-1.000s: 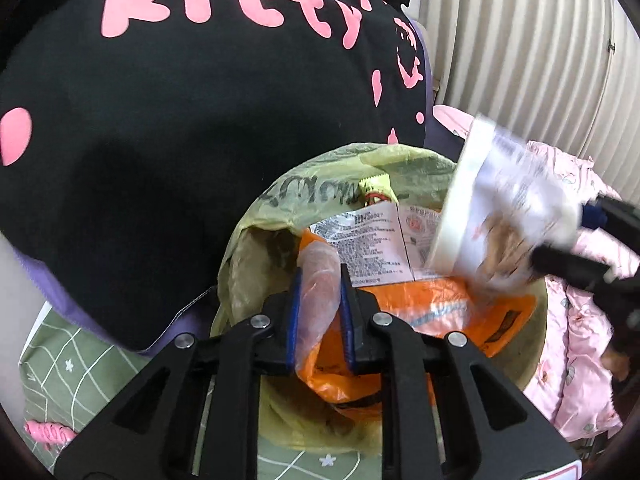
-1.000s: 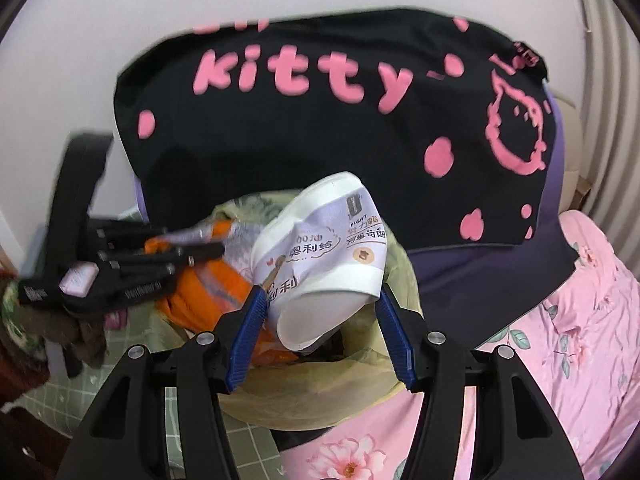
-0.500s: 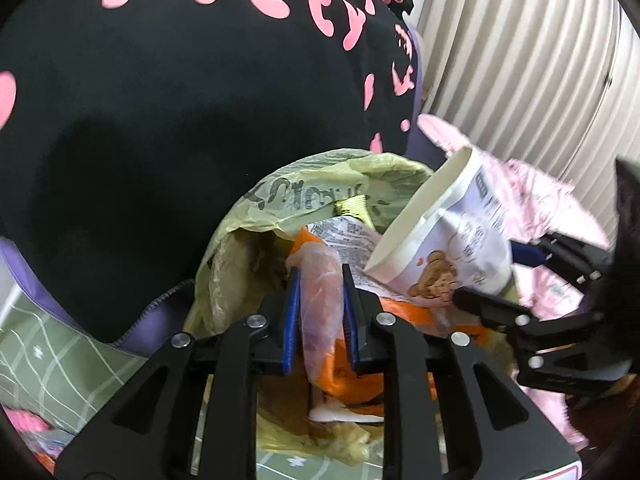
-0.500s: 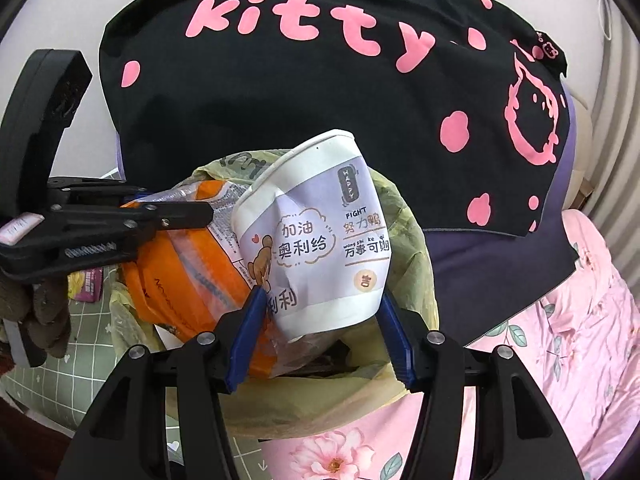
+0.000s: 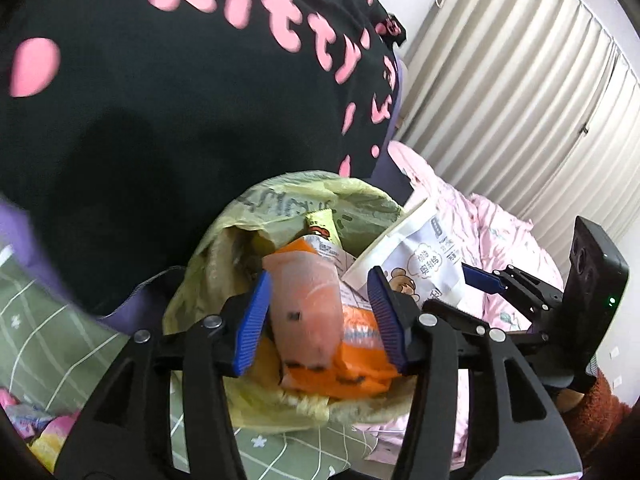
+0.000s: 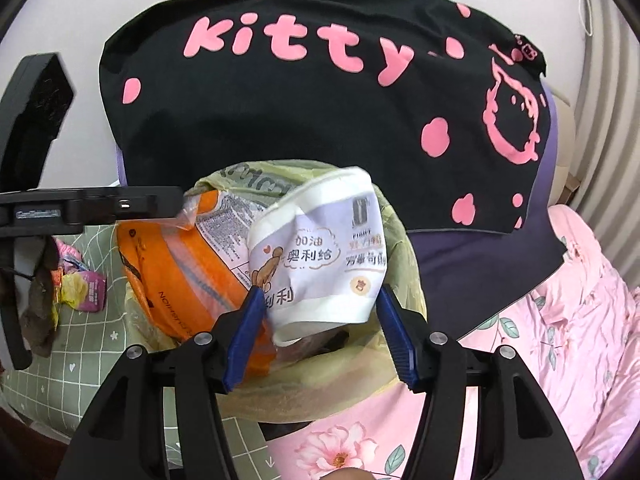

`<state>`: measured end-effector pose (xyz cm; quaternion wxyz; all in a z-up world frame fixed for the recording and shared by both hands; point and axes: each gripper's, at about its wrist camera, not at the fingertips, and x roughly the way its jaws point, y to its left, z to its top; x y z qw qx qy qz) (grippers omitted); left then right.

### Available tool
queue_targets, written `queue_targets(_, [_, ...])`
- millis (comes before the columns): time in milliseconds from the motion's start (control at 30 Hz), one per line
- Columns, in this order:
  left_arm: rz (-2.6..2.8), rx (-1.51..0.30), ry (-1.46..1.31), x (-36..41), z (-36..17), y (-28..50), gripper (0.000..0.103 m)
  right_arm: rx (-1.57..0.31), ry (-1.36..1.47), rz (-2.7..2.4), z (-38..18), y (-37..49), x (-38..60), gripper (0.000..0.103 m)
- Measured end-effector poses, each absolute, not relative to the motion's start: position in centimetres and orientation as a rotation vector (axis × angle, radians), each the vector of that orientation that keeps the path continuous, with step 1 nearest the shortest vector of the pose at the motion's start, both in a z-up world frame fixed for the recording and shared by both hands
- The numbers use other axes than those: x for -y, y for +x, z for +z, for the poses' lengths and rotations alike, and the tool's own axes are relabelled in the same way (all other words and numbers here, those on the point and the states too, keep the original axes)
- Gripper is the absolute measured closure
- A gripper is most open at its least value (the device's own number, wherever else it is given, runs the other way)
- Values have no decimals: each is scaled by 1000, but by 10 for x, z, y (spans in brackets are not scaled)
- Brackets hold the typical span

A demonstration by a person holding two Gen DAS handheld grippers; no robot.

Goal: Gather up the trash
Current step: 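Open the left gripper over the bag while the right gripper releases the cup into it, then grasp the red wrapper with the right gripper while the left gripper returns over the table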

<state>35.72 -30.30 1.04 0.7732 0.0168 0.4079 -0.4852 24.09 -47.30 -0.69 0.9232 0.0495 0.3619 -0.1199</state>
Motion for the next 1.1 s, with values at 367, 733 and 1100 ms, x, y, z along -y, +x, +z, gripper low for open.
queue_targets(367, [-829,-735,-102,182,34,356,50,-609,112,-250,25,247,444,48])
queue_targets(733, [-485,-788,-261,10,-3,366,50,-821,20,-282,-2,295,431,44])
queue_targets(1100, [-498,-809,-287,-6,-21,370,50,-763,123,-368,4,243,453,44])
